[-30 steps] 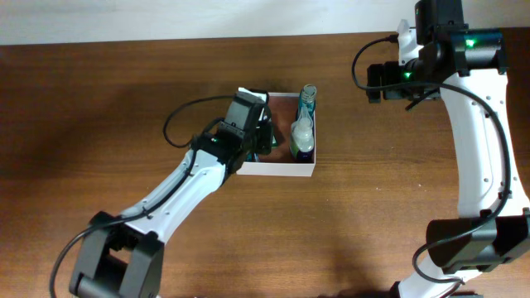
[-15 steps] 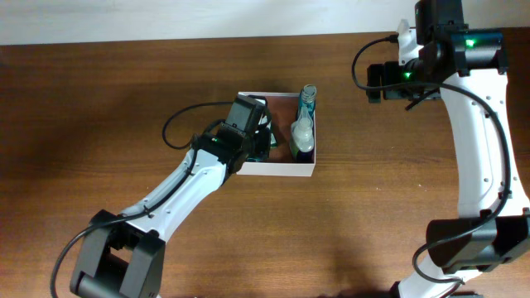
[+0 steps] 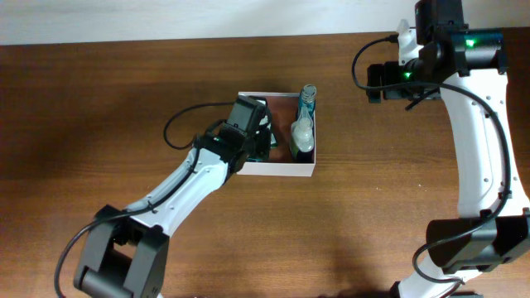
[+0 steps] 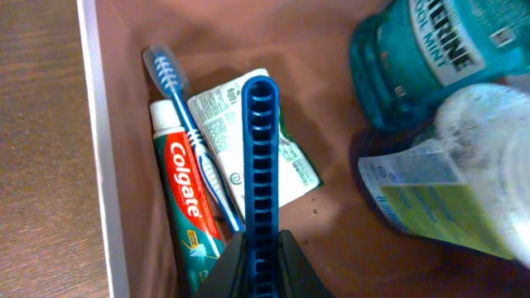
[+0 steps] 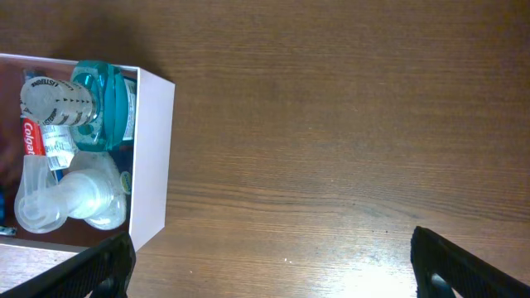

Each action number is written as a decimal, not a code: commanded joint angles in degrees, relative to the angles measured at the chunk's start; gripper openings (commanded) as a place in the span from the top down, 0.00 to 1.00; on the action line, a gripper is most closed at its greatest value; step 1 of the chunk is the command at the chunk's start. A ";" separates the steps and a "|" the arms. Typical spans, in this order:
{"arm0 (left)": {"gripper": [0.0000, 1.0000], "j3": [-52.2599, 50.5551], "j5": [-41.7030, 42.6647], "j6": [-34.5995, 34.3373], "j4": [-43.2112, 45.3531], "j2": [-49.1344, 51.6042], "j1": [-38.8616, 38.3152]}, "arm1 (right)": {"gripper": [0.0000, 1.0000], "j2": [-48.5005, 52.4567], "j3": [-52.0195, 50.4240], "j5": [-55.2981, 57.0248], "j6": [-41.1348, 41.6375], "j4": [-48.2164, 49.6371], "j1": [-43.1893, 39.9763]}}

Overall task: Pack container
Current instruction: 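Set the razor beside the toothpaste and open the left gripper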

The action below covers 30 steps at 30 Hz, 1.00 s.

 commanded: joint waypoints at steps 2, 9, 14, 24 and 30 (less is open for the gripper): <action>0.99 0.83 -0.46 -1.64 -0.50 0.96 -0.28 | 0.02 -0.59 0.85 -0.31 0.11 0.02 -0.11; 0.99 0.85 0.74 -1.66 -1.49 0.94 -1.05 | 0.02 -0.59 0.85 -0.31 0.11 0.00 -0.11; 0.99 0.85 0.74 -1.66 -1.51 0.94 -2.69 | 0.01 -0.59 0.85 -0.31 0.11 0.00 -0.11; 1.00 0.85 0.70 -1.66 -1.77 0.94 -3.72 | 0.02 -0.59 0.85 -0.31 0.11 0.02 -0.11; 0.99 0.85 -3.65 -2.47 -1.44 0.94 -3.61 | 0.02 -0.59 0.85 -0.31 0.11 0.00 -0.11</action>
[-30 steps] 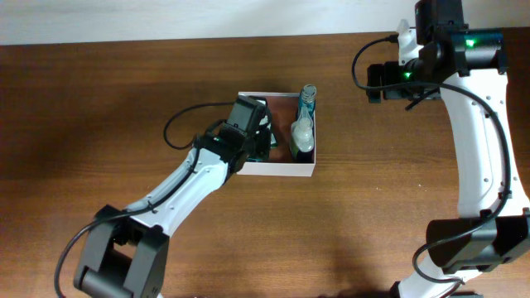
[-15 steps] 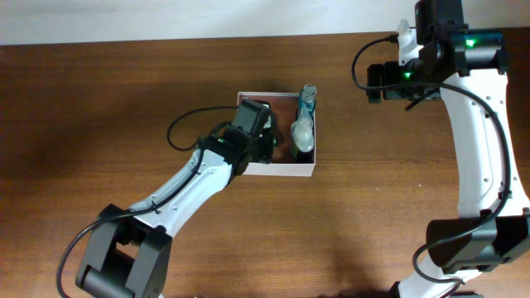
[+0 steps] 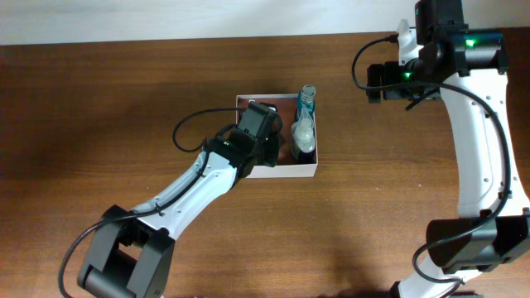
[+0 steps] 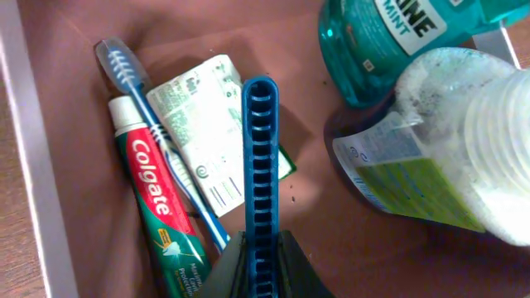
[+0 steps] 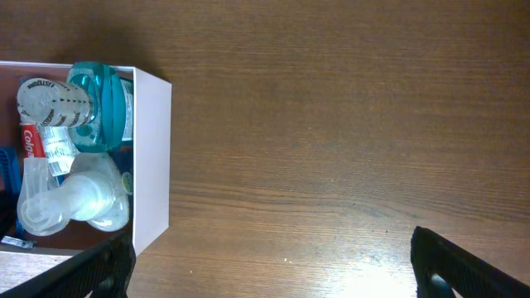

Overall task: Pack container
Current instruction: 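Set the razor beside the toothpaste and open the left gripper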

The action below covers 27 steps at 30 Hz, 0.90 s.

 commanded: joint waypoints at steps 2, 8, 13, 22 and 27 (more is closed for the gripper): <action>0.99 0.85 -3.91 -3.21 -0.24 0.63 -0.28 | 0.02 -0.59 0.85 -0.31 0.09 0.00 -0.11; 0.99 0.85 -4.72 -9.84 0.22 0.66 -0.28 | 0.02 -0.59 0.85 -0.31 0.09 0.00 -0.11; 0.98 0.85 -7.30 -9.84 0.15 0.76 -0.28 | 0.02 -0.59 0.85 -0.31 0.09 0.02 -0.11; 0.99 0.85 -9.81 -10.86 0.37 1.64 -0.28 | 0.02 -0.59 0.85 -0.31 0.09 0.00 -0.11; 0.92 0.85 -9.51 -10.84 0.26 3.87 -0.28 | 0.02 -0.59 0.85 -0.31 0.09 0.00 -0.11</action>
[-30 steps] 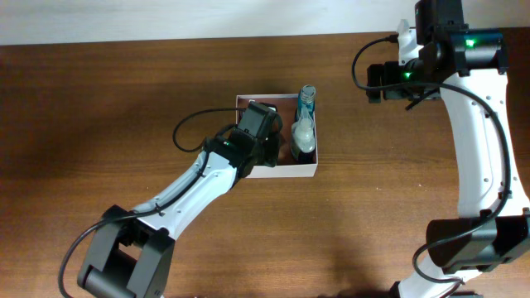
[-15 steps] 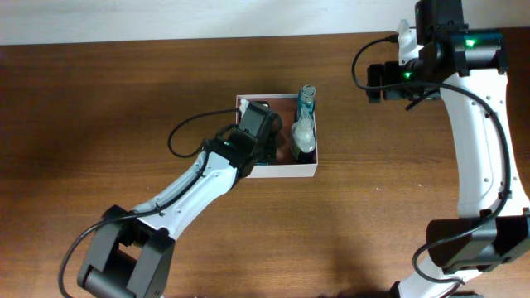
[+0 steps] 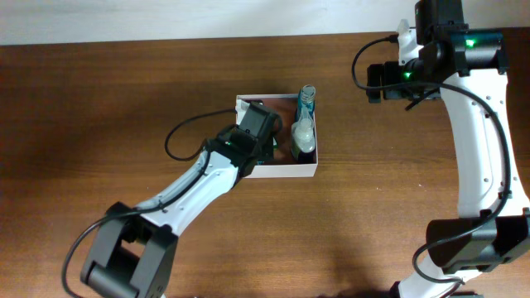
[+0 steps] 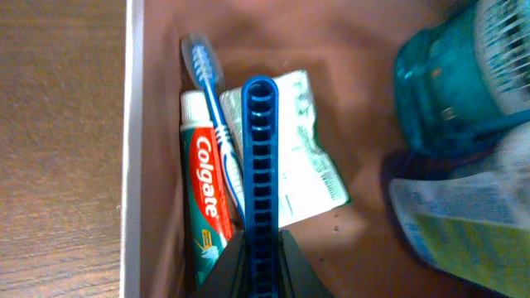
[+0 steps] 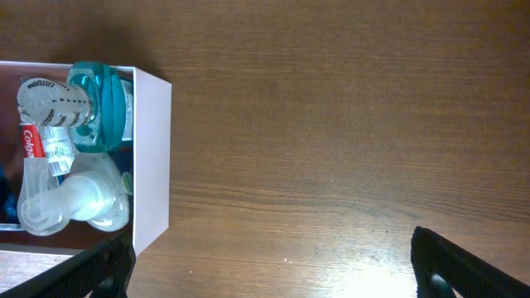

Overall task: Pack container
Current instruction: 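Set the razor beside the toothpaste and open the left gripper, then raise the left gripper out of the box and move left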

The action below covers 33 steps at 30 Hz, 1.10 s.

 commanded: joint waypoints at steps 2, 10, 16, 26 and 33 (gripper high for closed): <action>0.88 0.85 -0.87 -0.72 0.04 2.25 -0.28 | 0.02 -0.59 0.85 -0.31 0.09 -0.02 -0.11; 0.77 0.92 -0.83 -0.70 0.59 2.19 -0.28 | 0.01 -0.59 0.85 -0.31 0.09 -0.02 -0.11; 0.66 2.45 1.07 -0.68 0.09 0.63 -0.28 | 0.01 -0.59 0.85 -0.31 0.09 -0.02 -0.11; 0.61 4.85 -3.04 2.14 -4.22 -9.25 5.33 | 0.02 -0.59 0.85 -0.31 0.09 0.00 -0.11; 0.43 4.81 -3.39 2.51 -9.94 -10.67 16.28 | 0.02 -0.59 0.85 -0.31 0.09 -0.02 -0.11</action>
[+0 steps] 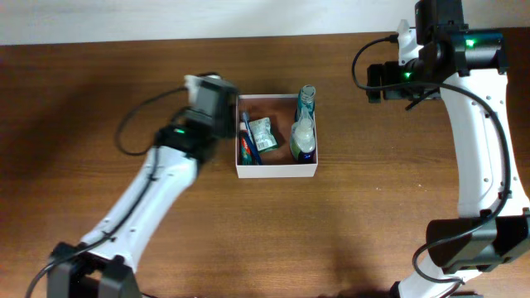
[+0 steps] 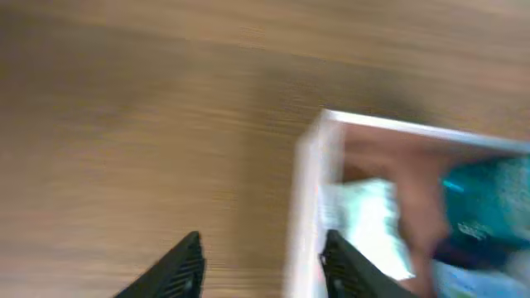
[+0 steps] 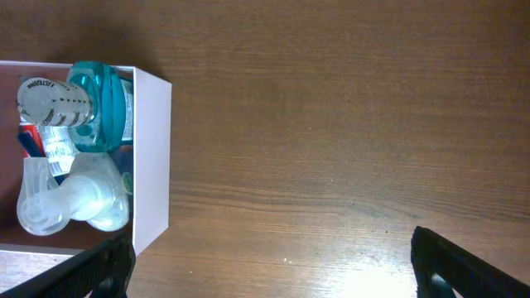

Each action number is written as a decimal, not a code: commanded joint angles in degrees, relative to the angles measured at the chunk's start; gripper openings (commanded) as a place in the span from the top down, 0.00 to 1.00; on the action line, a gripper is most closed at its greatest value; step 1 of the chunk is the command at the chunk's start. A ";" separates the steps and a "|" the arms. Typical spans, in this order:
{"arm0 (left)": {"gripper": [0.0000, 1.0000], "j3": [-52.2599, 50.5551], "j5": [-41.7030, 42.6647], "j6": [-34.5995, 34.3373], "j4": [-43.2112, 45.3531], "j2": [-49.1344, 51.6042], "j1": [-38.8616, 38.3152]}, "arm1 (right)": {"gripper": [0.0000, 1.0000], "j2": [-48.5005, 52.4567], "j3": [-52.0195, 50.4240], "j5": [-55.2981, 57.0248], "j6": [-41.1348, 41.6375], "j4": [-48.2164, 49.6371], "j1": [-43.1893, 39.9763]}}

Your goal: Pack container

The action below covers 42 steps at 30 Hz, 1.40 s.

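Note:
The white box (image 1: 277,170) holds a teal mouthwash bottle (image 1: 307,103), a clear bottle (image 1: 301,132), a green-white packet (image 1: 263,134), a red toothpaste tube (image 1: 242,150) and a blue comb (image 1: 246,131) lying along its left wall. My left gripper (image 1: 222,112) hovers just outside that left wall. In the blurred left wrist view the left gripper (image 2: 263,269) is open and empty, with the box wall (image 2: 306,199) ahead. My right gripper (image 1: 383,83) hangs far right of the box. The right wrist view shows the right gripper (image 3: 273,269) open wide over bare wood.
The table (image 1: 373,223) is brown wood all around the box. The left arm's black cable (image 1: 137,124) loops over the table to the left of the box. The right arm's white links (image 1: 480,149) run down the right edge.
My left gripper was inside the box, shut on the blue comb. Now it is open and outside the box's left wall. The comb lies in the box. The right arm has not moved.
My left gripper held the blue comb inside the box above the toothpaste and toothbrush. Then it was nearer the bottles, then back by the left wall. Now the comb rests in the box and the gripper is out, open.

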 commanded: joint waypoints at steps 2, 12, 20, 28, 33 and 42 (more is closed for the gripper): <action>0.27 0.48 -1.36 0.72 -2.86 -0.37 6.19 | 0.01 -0.59 0.85 -0.31 0.09 0.00 -0.11; 0.01 0.48 -1.33 0.72 -4.59 -0.37 12.22 | 0.02 -0.59 0.85 -0.31 0.09 0.00 -0.11; 0.01 0.48 -1.33 0.70 -4.59 -0.37 12.17 | 0.02 -0.59 0.85 -0.31 0.09 0.00 -0.11; 0.01 0.48 -1.33 0.72 -4.61 -0.37 12.17 | 0.01 -0.59 0.85 -0.31 0.09 0.02 -0.11; 0.01 0.48 -1.33 0.72 -4.61 -0.37 12.15 | 0.02 -0.59 0.85 -0.28 0.09 0.00 -0.11; 0.01 0.48 -1.33 0.70 -4.61 -0.37 12.17 | 0.02 -5.81 0.85 -0.28 0.09 0.02 2.45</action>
